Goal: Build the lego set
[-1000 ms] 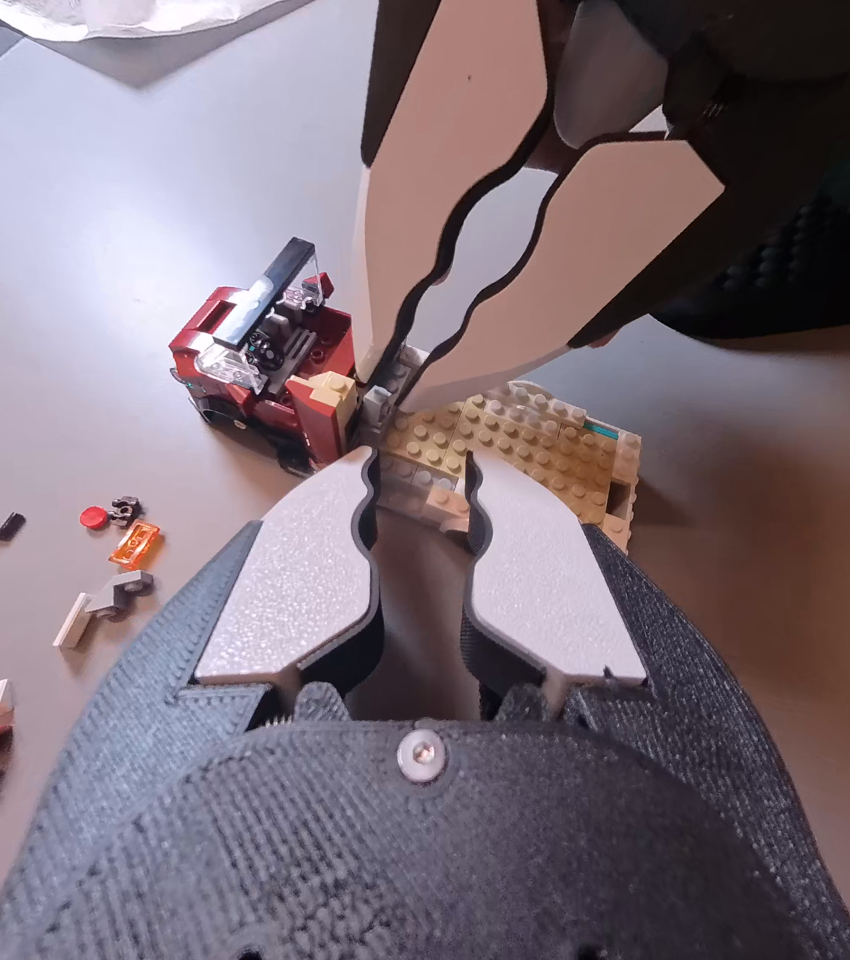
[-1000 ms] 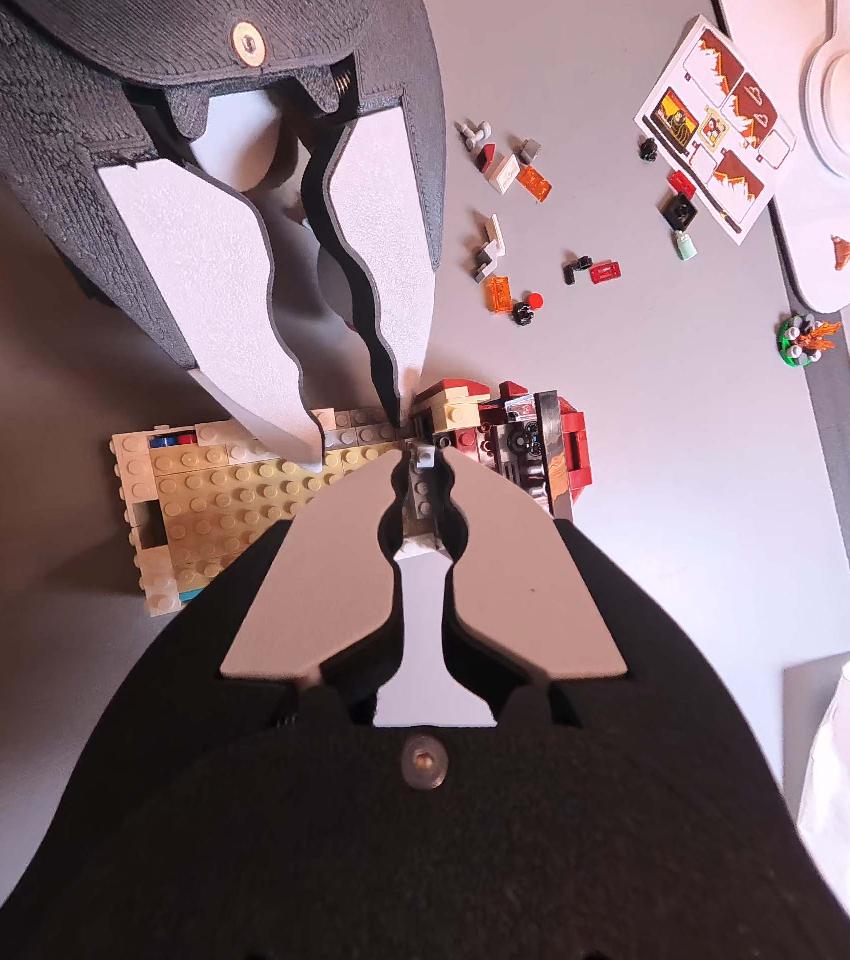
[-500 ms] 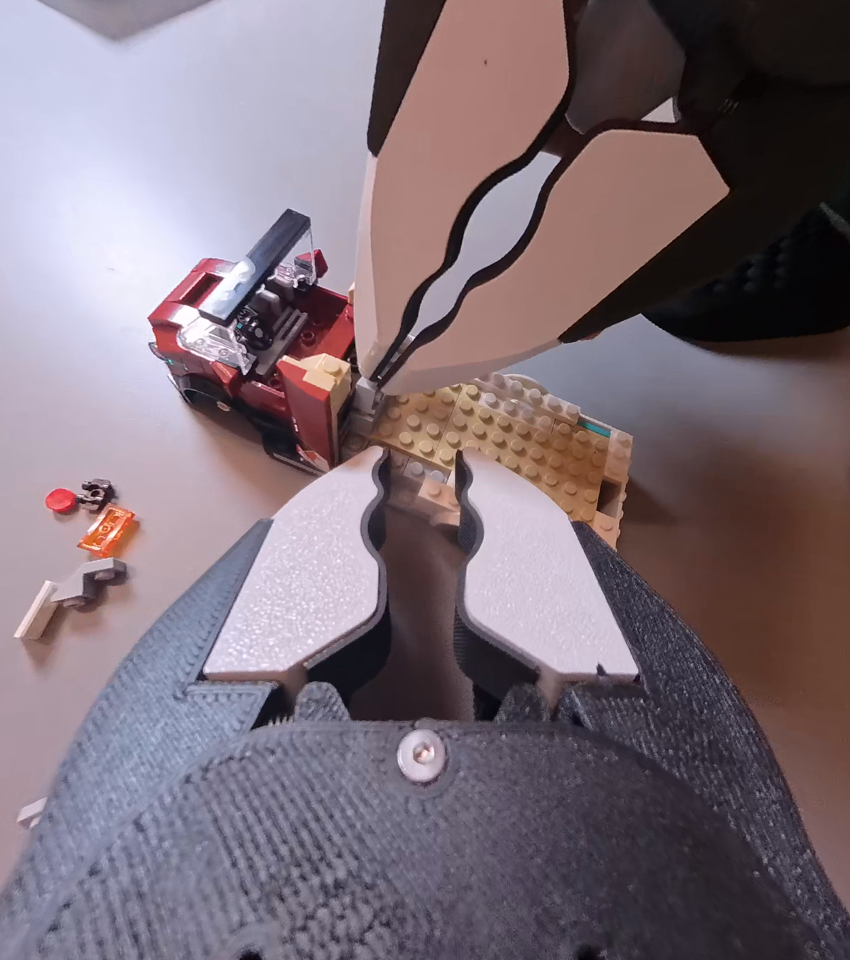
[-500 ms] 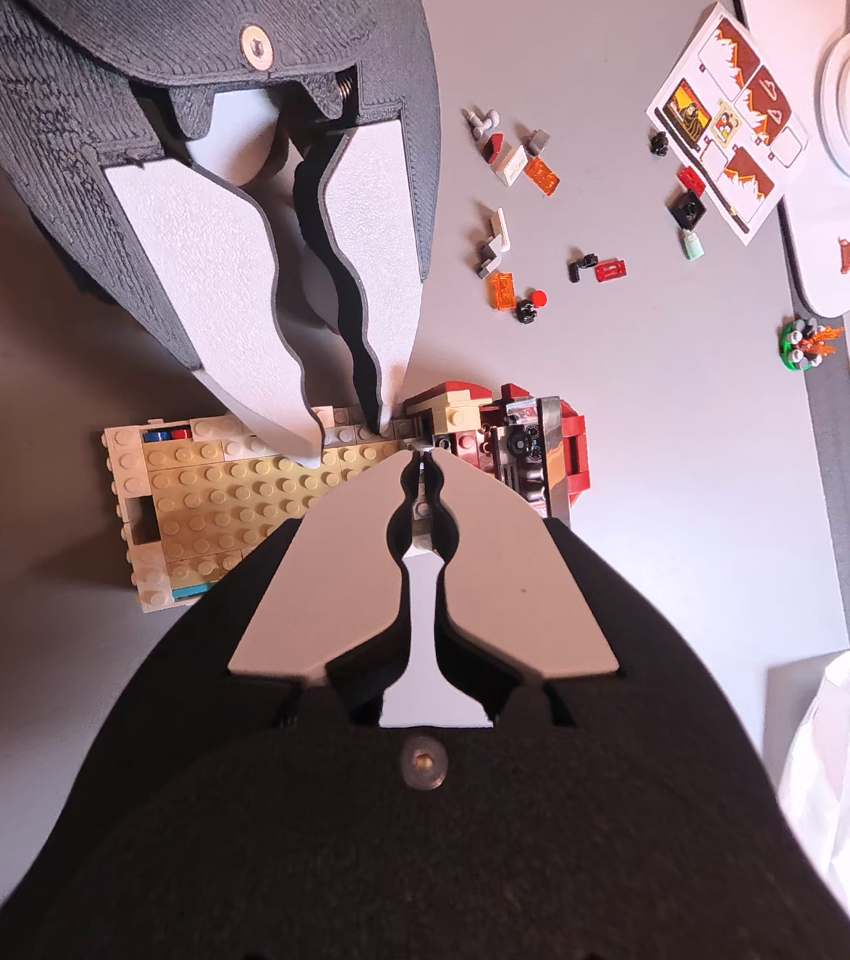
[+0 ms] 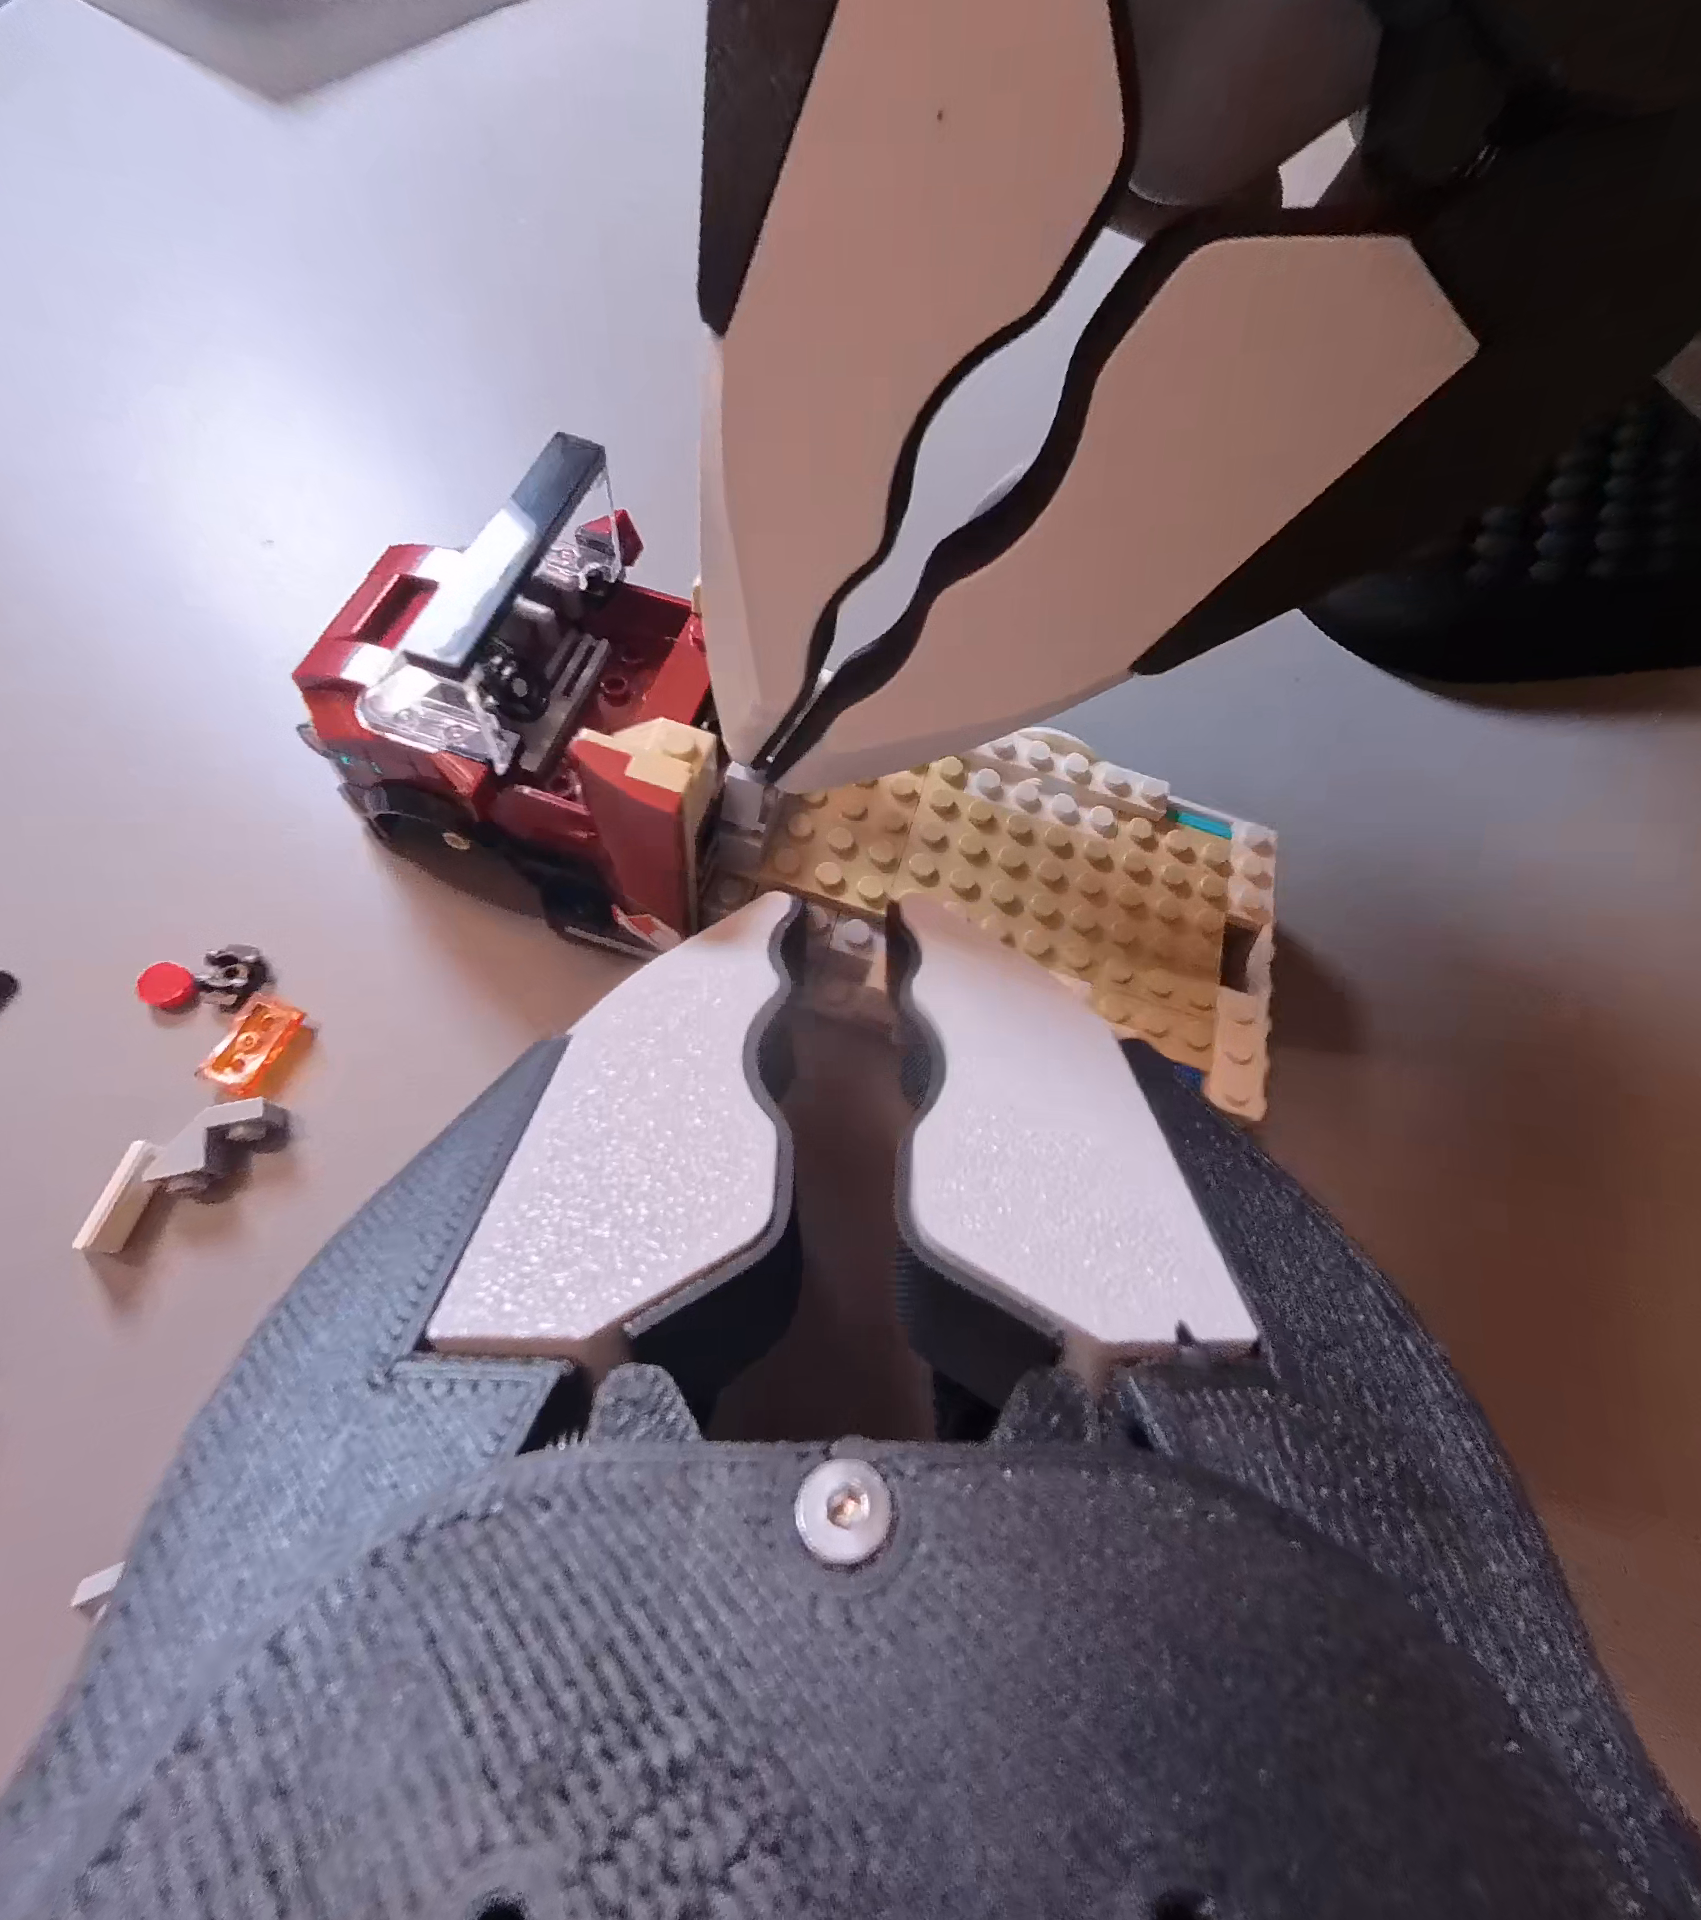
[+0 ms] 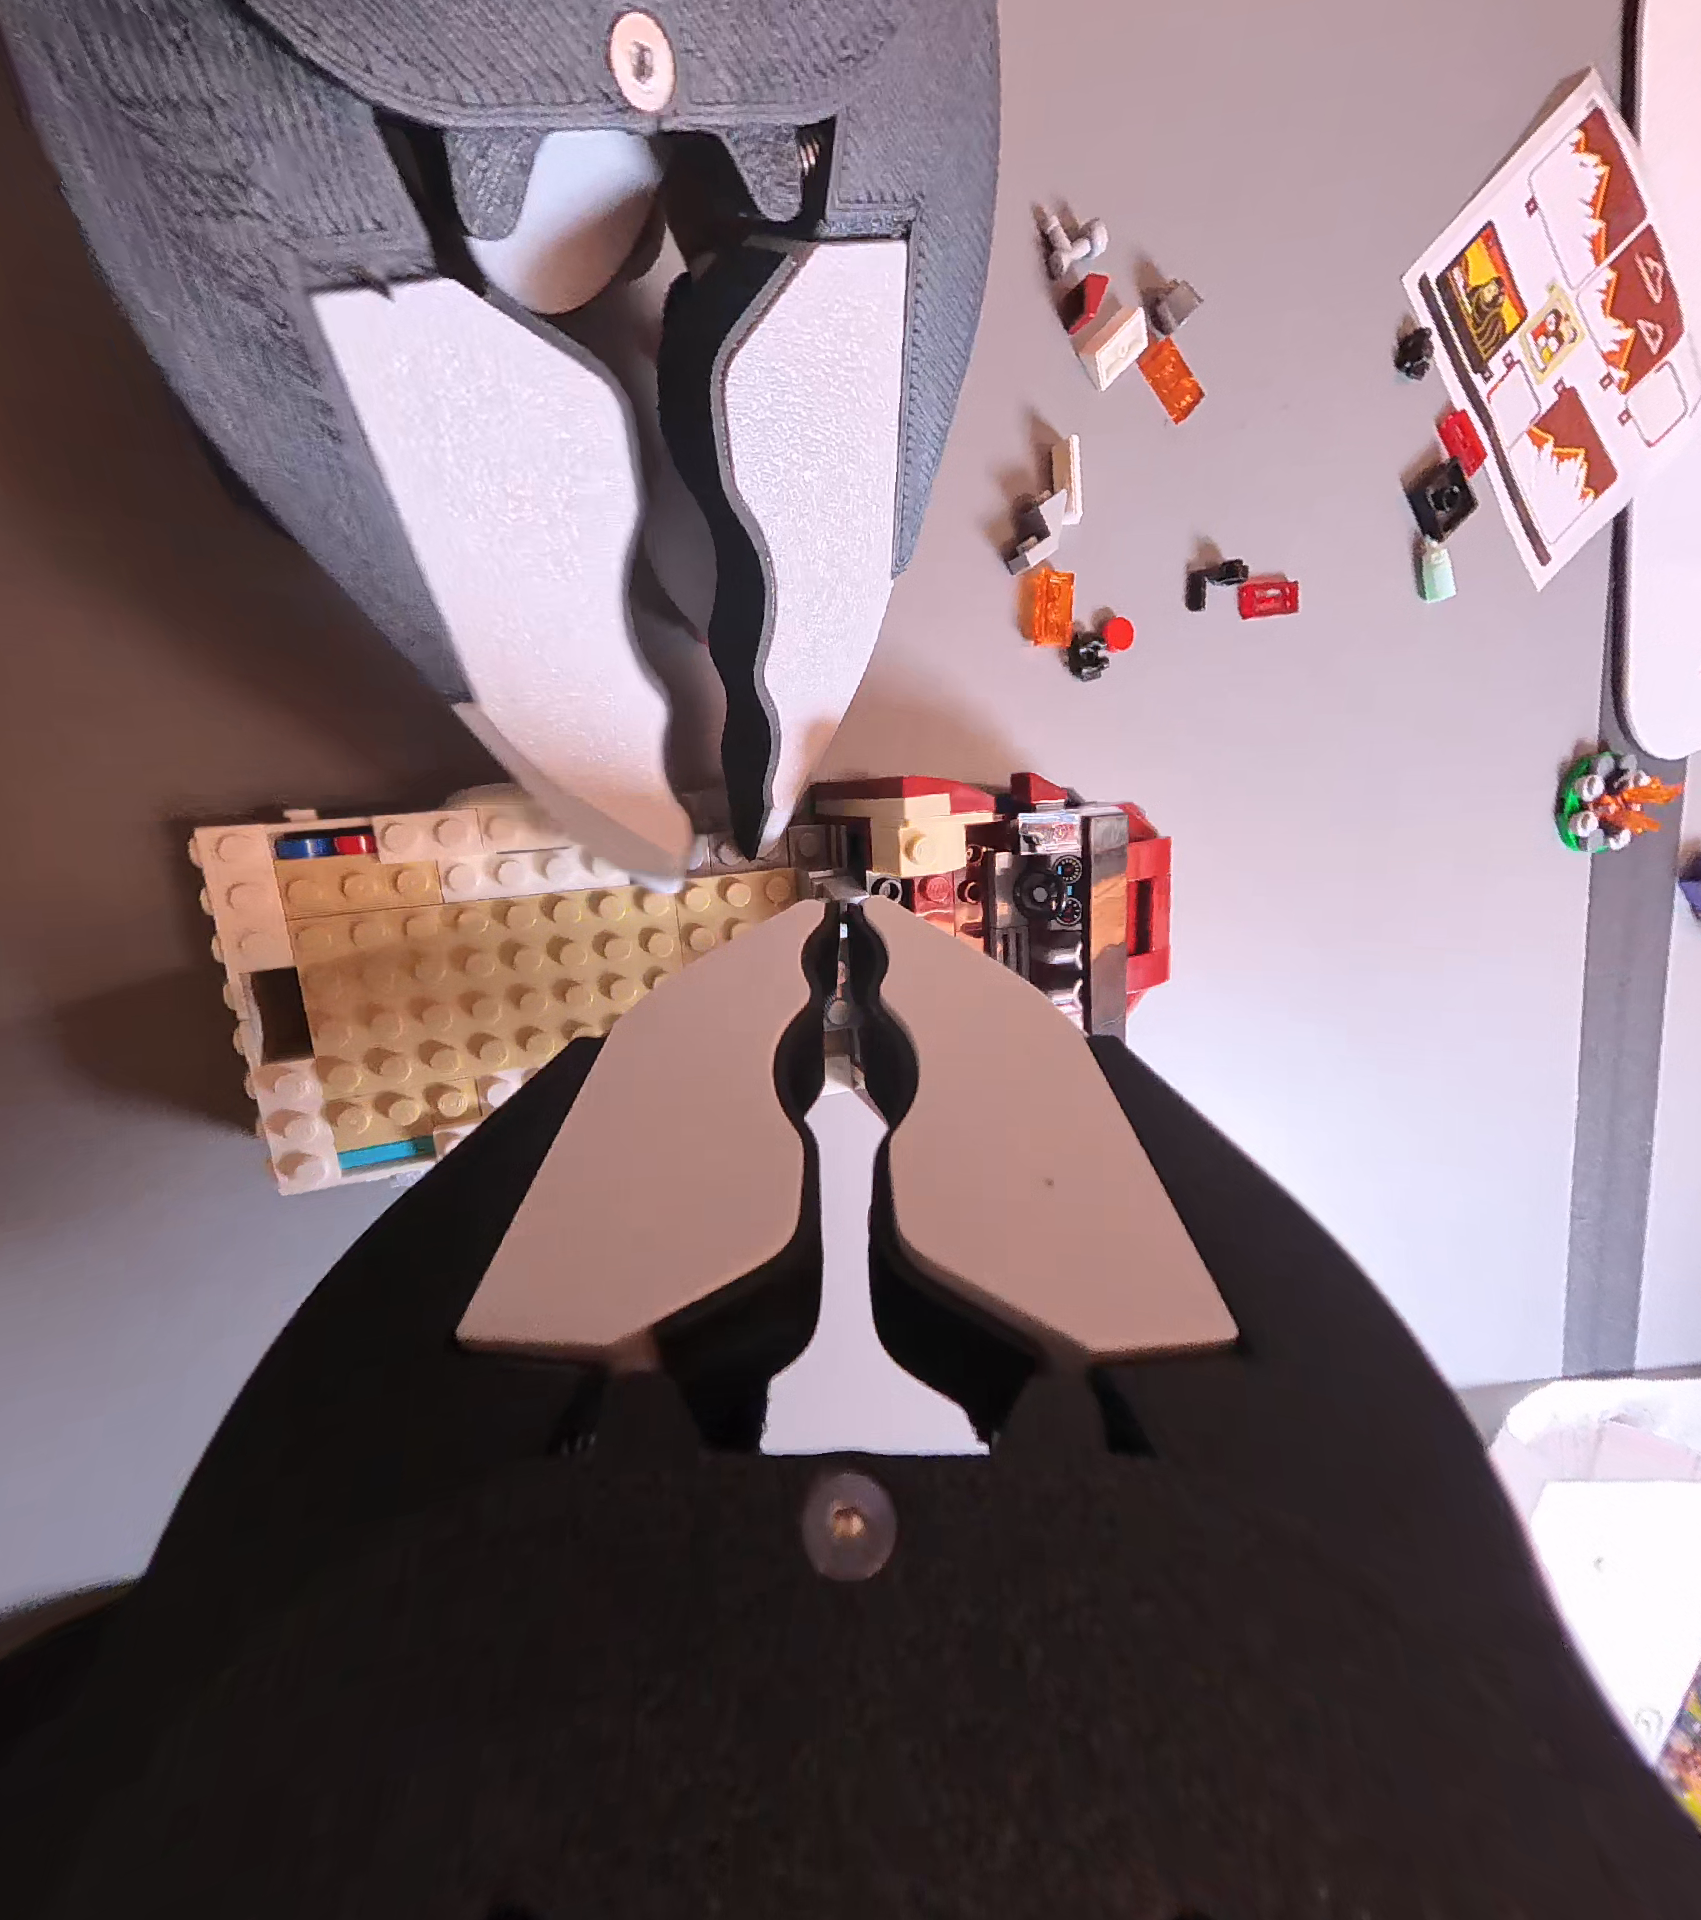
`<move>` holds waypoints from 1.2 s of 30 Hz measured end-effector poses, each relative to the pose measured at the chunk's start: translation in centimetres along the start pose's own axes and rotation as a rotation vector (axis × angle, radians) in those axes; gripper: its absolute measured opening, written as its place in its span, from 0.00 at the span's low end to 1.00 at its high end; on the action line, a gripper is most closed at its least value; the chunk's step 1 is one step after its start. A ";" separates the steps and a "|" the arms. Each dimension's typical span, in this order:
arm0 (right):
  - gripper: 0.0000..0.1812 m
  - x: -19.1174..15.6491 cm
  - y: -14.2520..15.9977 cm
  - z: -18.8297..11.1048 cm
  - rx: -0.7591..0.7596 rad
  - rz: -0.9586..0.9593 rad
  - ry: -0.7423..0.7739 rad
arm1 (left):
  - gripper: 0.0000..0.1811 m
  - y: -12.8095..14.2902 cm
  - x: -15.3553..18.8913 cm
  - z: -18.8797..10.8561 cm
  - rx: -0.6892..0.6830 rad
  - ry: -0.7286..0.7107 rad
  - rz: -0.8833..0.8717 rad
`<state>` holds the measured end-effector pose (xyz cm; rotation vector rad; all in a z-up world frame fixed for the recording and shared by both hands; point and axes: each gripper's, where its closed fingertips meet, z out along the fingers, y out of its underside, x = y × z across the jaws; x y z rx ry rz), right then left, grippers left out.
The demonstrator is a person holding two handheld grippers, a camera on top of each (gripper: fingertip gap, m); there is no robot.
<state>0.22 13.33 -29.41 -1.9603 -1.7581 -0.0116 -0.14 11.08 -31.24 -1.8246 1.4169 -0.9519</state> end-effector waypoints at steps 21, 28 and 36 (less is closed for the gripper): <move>0.01 0.1 -0.2 0.2 -0.041 -0.055 -0.072 | 0.18 0.7 1.9 -0.5 -0.058 0.083 0.045; 0.01 0.2 -0.2 0.2 -0.033 -0.071 -0.084 | 0.17 0.7 1.8 -0.5 -0.053 0.074 0.045; 0.00 0.2 -0.3 0.3 -0.066 -0.170 -0.106 | 0.17 0.6 1.8 -0.5 -0.052 0.078 0.046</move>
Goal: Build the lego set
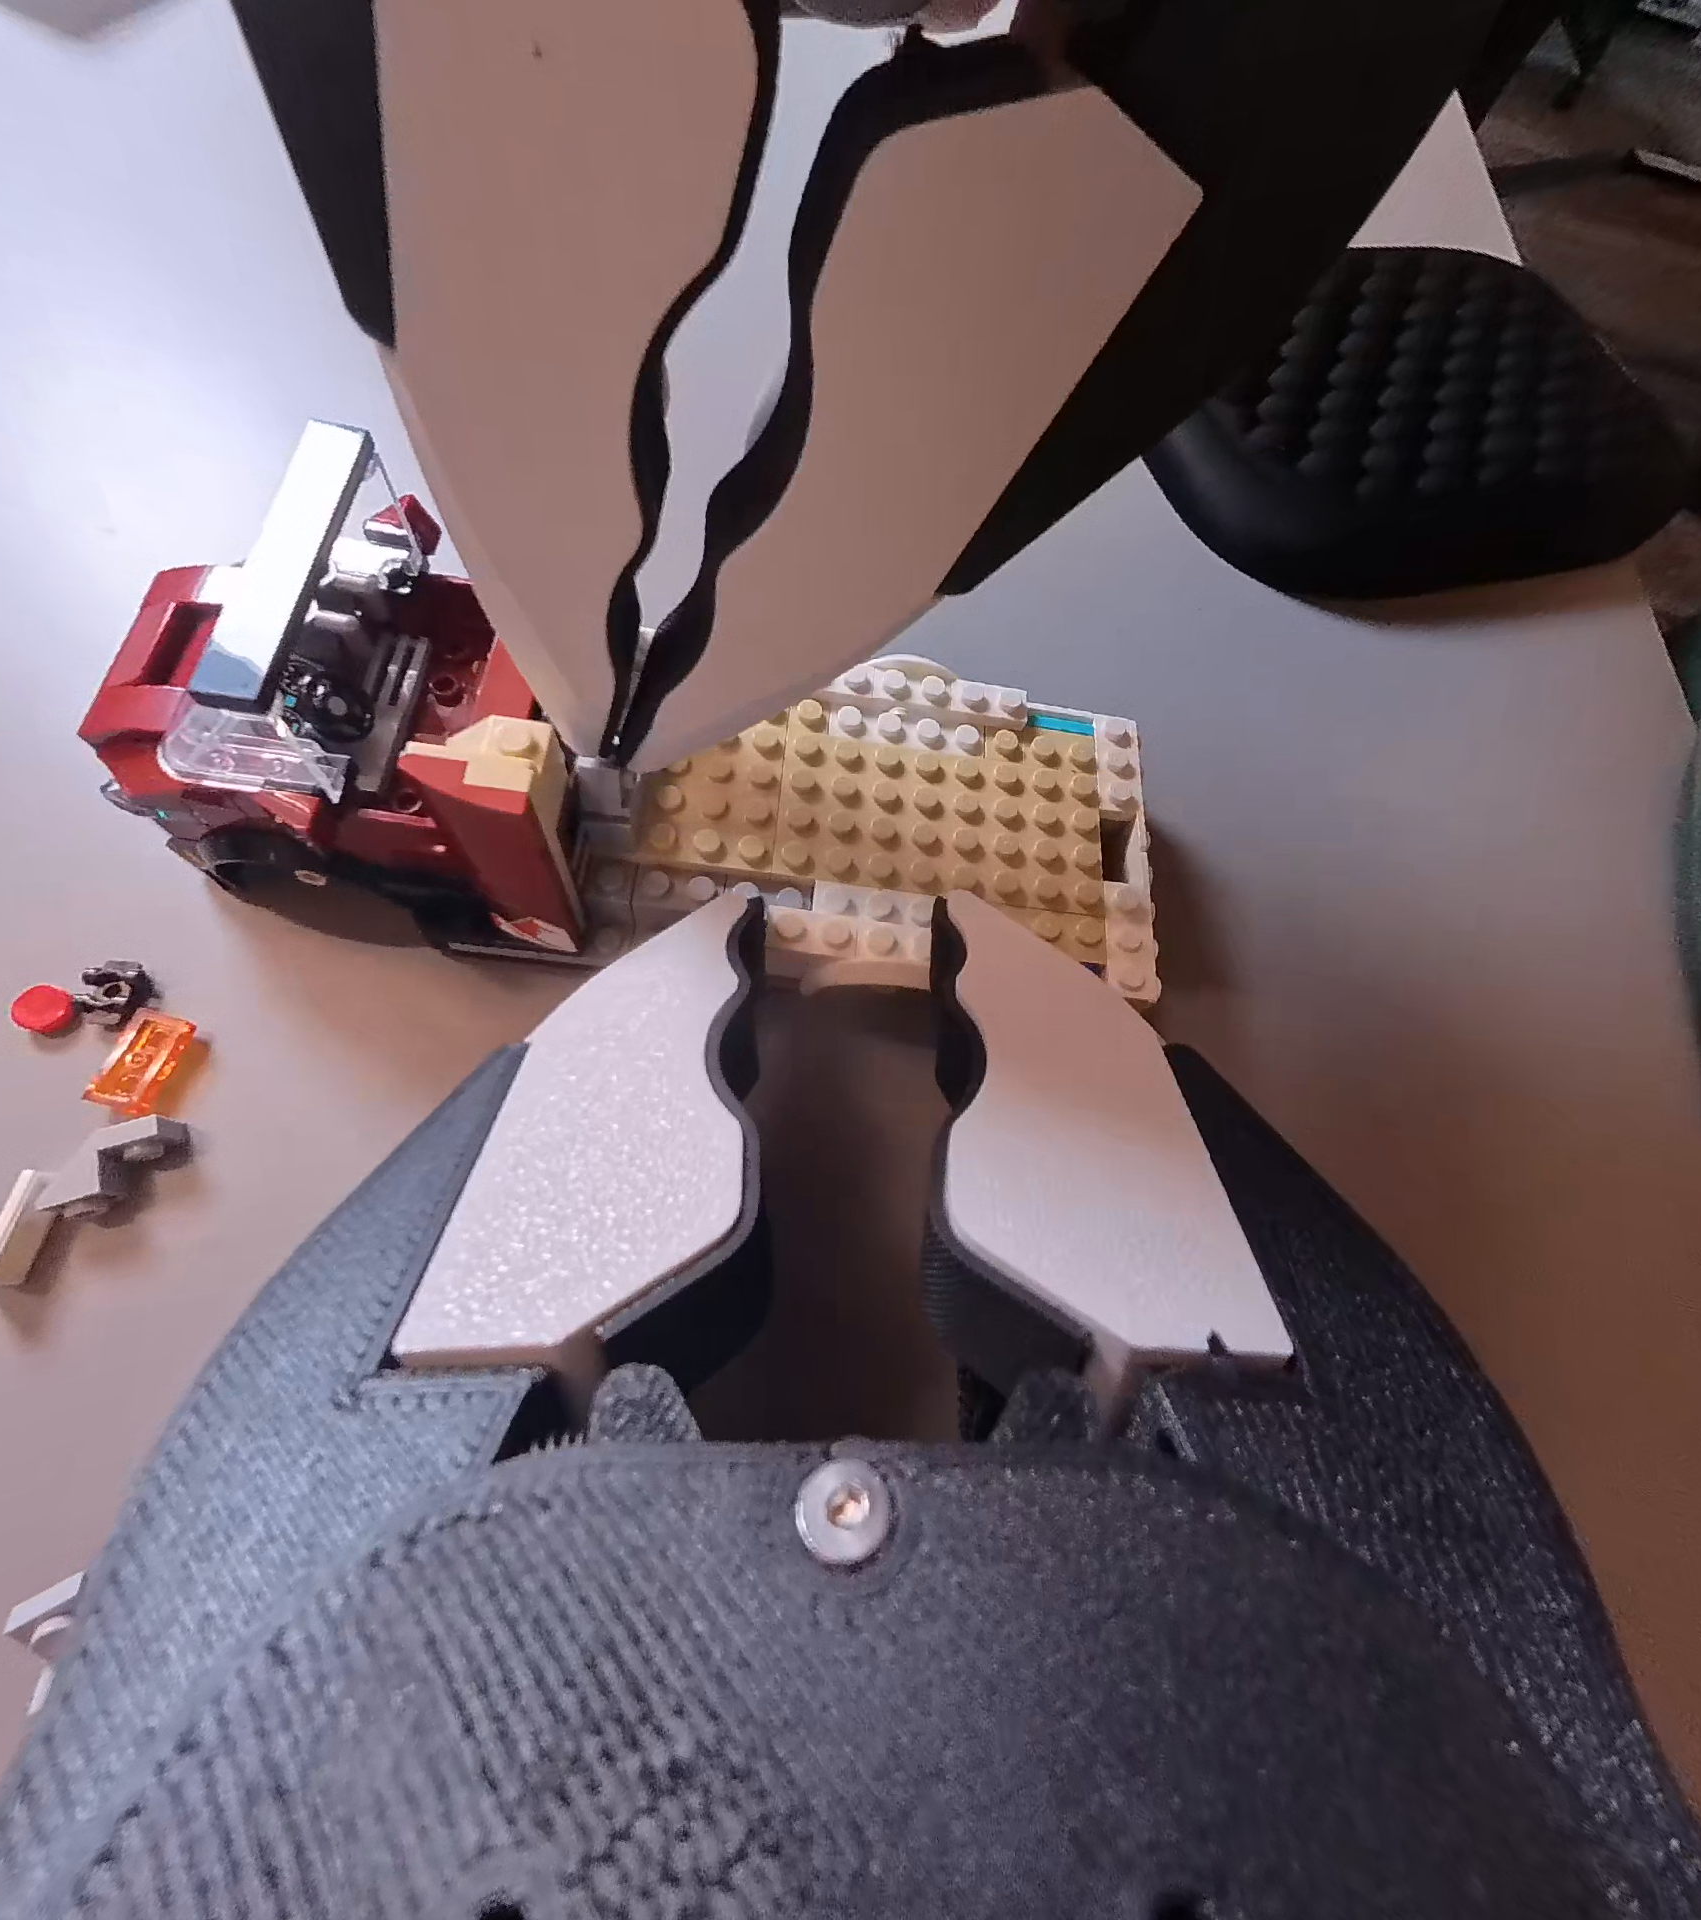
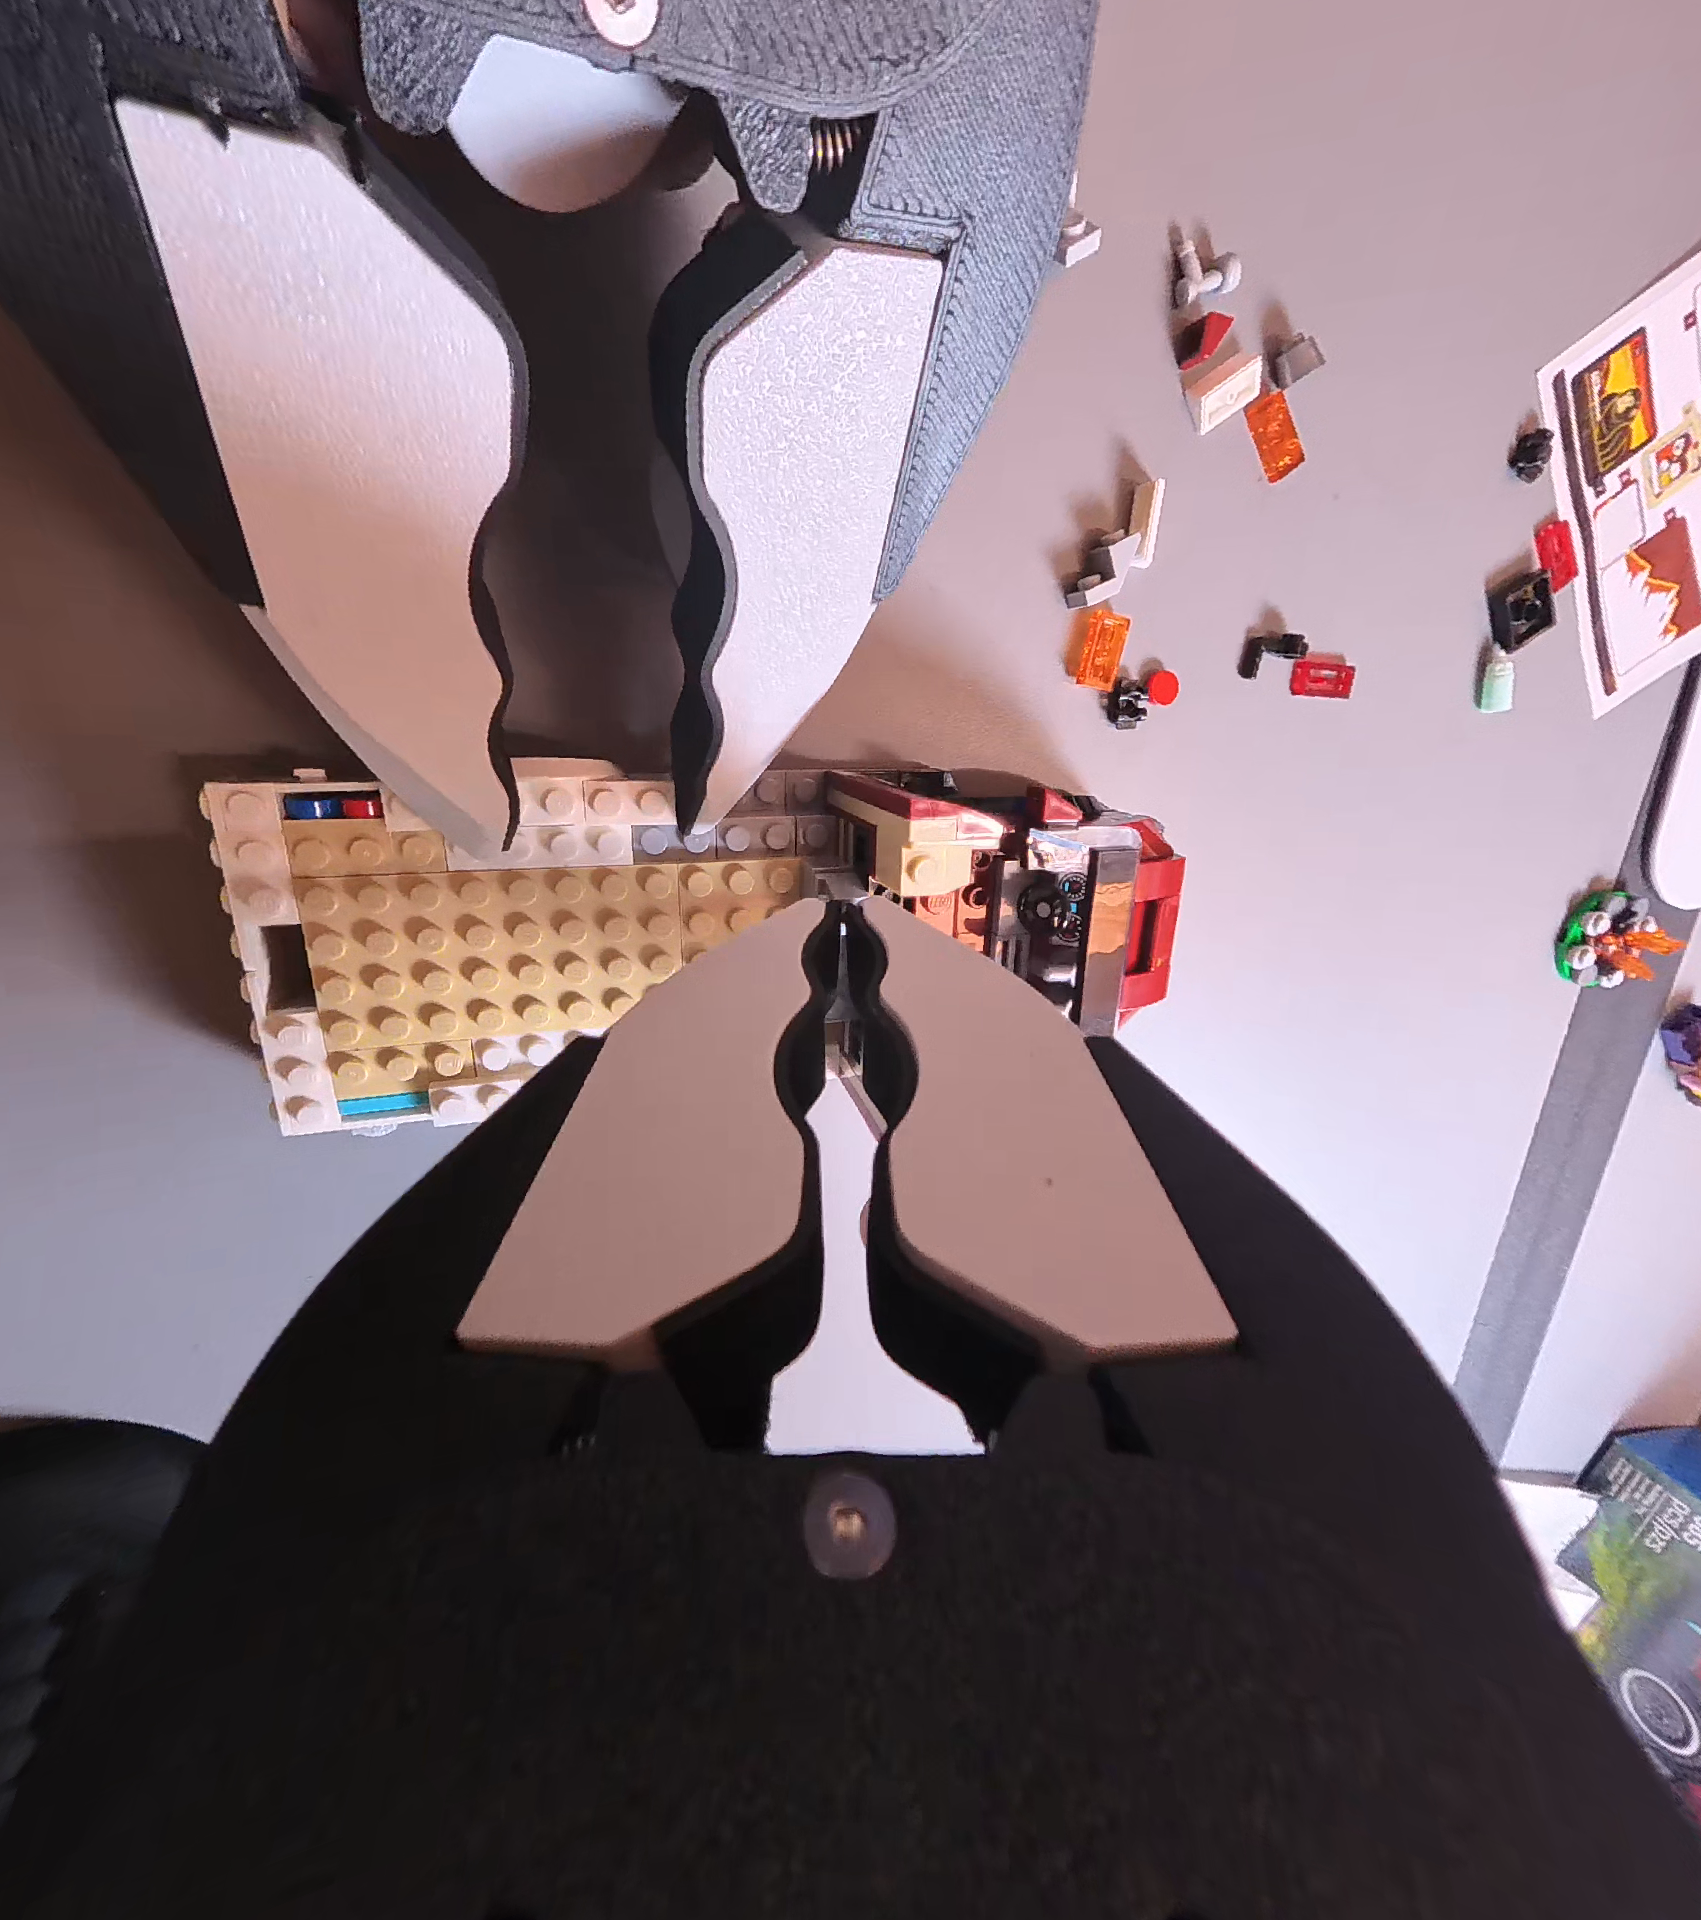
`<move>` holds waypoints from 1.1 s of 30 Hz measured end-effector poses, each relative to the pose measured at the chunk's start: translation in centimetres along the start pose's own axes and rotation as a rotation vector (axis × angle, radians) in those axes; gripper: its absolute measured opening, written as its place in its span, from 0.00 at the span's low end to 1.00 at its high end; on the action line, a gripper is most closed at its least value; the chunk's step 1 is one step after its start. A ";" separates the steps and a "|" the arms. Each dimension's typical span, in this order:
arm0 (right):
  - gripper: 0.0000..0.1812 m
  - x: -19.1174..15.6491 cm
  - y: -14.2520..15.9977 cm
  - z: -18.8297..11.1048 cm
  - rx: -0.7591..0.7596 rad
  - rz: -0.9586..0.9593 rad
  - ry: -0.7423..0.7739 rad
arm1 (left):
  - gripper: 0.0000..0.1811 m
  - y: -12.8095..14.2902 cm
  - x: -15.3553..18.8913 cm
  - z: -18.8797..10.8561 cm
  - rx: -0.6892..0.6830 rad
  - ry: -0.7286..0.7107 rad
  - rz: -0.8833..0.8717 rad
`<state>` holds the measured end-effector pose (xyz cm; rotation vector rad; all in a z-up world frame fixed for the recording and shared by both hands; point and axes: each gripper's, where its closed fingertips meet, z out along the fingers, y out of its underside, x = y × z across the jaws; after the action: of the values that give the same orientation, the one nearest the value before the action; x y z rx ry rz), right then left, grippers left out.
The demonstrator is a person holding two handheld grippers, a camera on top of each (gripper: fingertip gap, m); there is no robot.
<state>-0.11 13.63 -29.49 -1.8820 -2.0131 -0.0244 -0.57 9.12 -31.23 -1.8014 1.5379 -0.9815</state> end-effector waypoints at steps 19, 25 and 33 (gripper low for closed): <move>0.00 0.0 -0.1 0.1 -0.063 -0.148 0.026 | 0.17 -0.1 0.0 0.0 0.012 0.005 -0.006; 0.00 0.0 -0.1 0.1 -0.039 -0.163 0.051 | 0.17 -0.1 0.0 0.0 0.018 0.005 -0.007; 0.00 0.0 -0.3 0.2 -0.042 -0.130 0.038 | 0.17 -0.1 0.0 0.0 0.020 0.004 -0.009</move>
<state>-0.43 13.69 -29.58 -1.7587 -2.1214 -0.1367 -0.56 9.15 -31.16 -1.7946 1.5184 -1.0026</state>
